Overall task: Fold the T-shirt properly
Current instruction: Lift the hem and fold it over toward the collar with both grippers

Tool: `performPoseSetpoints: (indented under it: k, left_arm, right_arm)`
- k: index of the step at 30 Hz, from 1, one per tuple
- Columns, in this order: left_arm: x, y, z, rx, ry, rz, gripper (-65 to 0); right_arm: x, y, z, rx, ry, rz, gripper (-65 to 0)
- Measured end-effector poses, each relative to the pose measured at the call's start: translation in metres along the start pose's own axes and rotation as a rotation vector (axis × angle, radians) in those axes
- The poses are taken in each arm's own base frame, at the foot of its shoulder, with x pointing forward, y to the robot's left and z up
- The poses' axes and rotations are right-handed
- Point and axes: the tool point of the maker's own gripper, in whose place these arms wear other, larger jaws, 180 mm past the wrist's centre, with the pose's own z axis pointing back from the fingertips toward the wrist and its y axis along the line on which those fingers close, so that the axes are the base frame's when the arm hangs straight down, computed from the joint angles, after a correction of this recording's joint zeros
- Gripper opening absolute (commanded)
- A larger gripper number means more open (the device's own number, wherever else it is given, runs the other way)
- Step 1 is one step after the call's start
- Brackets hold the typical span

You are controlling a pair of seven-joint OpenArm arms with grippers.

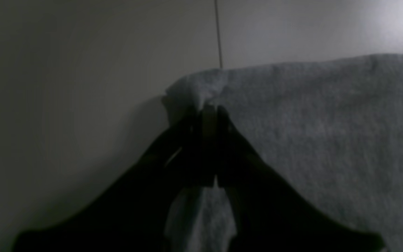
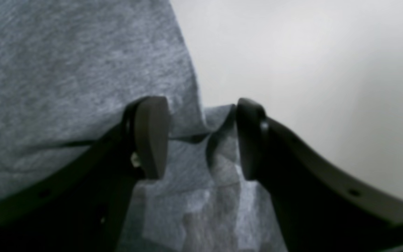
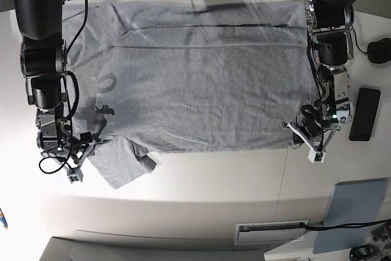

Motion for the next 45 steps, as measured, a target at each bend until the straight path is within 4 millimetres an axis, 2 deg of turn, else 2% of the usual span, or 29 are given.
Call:
performPoseSetpoints:
  k: [4,6,11,15,16,23,31,33,35,37,42,45]
  left_arm:
    - [0.000,0.000,0.000,0.000,0.000,0.000,-65.0]
    - [0.000,0.000,0.000,0.000,0.000,0.000,-65.0]
    - [0.000,0.000,0.000,0.000,0.000,0.000,-65.0]
    - [0.000,0.000,0.000,0.000,-0.002,0.000,-65.0]
    - [0.002,0.000,0.000,0.000,-0.008,0.000,-65.0]
    - [0.009,-0.003,0.003,-0.008,-0.035,0.002,-65.0]
    - [0.052,-0.009,0.026,0.007,-0.095,-0.017,-65.0]
    - [0.057,-0.012,0.029,0.002,-0.100,-0.024,-65.0]
    - [0.057,-0.015,0.030,-0.016,-0.098,0.002,-65.0]
    - [0.054,-0.020,0.031,-0.048,-0.099,0.027,-65.0]
    - [0.044,-0.033,0.041,-0.089,-0.115,0.004,-65.0]
    - [0.034,-0.037,0.052,-0.087,-0.125,-0.022,-65.0]
  right_arm:
    - [-0.004,-0.001,-0.001,-0.005,-0.010,-0.005,-34.1]
    - [-0.005,-0.001,-0.002,-0.010,-0.016,-0.017,-36.3]
    - [-0.005,0.003,-0.003,0.002,-0.020,-0.018,-47.2]
    - [-0.003,0.007,-0.003,0.010,-0.024,-0.004,-64.3]
    - [-0.003,0.007,-0.004,0.004,-0.025,0.008,-65.0]
    - [-0.004,-0.012,-0.003,-0.095,-0.010,0.034,-65.0]
    - [-0.012,-0.036,0.018,-0.113,0.023,-0.003,-65.0]
    - [-0.003,-0.044,0.029,-0.127,-0.009,0.007,-65.0]
    - [0.012,-0.047,0.043,-0.133,-0.067,0.028,-65.0]
    - [0.020,-0.049,0.056,-0.160,-0.105,0.067,-65.0]
    - [0.002,-0.047,0.070,-0.220,-0.098,0.130,-65.0]
    - [-0.002,-0.044,0.079,-0.224,-0.125,0.132,-65.0]
